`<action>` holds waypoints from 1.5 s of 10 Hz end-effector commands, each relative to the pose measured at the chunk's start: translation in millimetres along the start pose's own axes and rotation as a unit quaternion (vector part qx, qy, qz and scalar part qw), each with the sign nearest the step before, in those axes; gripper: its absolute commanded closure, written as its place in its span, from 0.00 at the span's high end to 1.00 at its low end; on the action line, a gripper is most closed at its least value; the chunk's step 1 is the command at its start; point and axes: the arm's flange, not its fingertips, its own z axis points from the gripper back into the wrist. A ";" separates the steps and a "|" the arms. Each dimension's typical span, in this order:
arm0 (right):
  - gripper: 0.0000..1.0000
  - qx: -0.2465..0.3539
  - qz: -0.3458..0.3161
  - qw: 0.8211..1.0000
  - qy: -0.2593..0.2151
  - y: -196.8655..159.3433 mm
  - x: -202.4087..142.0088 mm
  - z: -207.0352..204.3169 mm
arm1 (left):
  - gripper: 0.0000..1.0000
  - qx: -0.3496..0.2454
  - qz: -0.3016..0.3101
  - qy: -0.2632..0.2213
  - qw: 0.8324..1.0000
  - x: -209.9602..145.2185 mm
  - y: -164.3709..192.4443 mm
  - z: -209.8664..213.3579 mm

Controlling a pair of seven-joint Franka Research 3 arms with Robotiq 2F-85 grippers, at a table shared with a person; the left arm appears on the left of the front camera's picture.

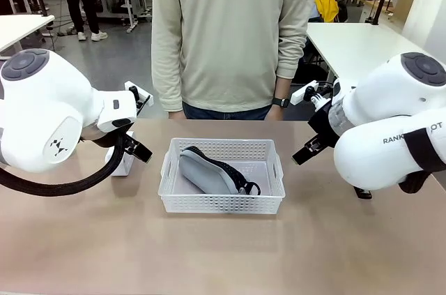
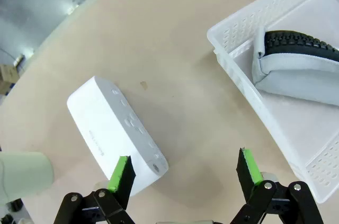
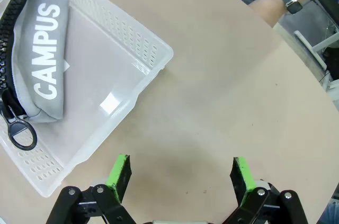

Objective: Efficiently arrange items inside the basket to fit them all.
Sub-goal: Pick up the Digital clock and place it inside the Organizing basket.

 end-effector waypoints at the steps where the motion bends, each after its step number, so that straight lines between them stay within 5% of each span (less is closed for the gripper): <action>1: 1.00 0.000 0.000 1.000 0.000 0.0 0.0 0.0 | 1.00 0.000 0.000 0.000 1.000 0.1 -0.1 0.1; 5: 1.00 0.000 0.000 1.000 0.000 0.0 0.0 0.0 | 1.00 0.000 0.000 0.000 1.000 0.0 0.0 0.0; 6: 1.00 0.032 0.027 0.999 0.005 3.0 -0.2 11.0 | 1.00 -0.064 -0.031 -0.003 0.997 -3.6 -5.1 15.7; 7: 1.00 0.044 0.013 0.999 0.011 -6.4 -2.4 45.1 | 1.00 -0.129 -0.076 -0.033 0.988 -12.0 -6.5 49.6; 8: 1.00 0.056 -0.003 0.998 -0.003 -20.3 -7.7 82.6 | 1.00 -0.134 -0.087 -0.049 0.986 -21.5 -4.1 86.7; 10: 1.00 0.180 -0.066 0.980 -0.050 -64.8 -46.0 172.2 | 1.00 -0.213 -0.084 -0.089 0.969 -61.3 16.7 164.7; 11: 1.00 0.249 -0.150 0.953 -0.087 -89.5 -71.2 199.9 | 1.00 -0.253 -0.043 -0.118 0.959 -85.4 39.5 187.1; 13: 1.00 0.262 -0.356 0.881 -0.168 -142.2 -140.2 224.9 | 1.00 -0.287 0.081 -0.204 0.932 -147.3 95.2 215.0; 15: 1.00 0.294 -0.495 0.779 -0.251 -193.4 -235.4 218.3 | 1.00 -0.274 0.254 -0.334 0.865 -226.7 137.5 230.9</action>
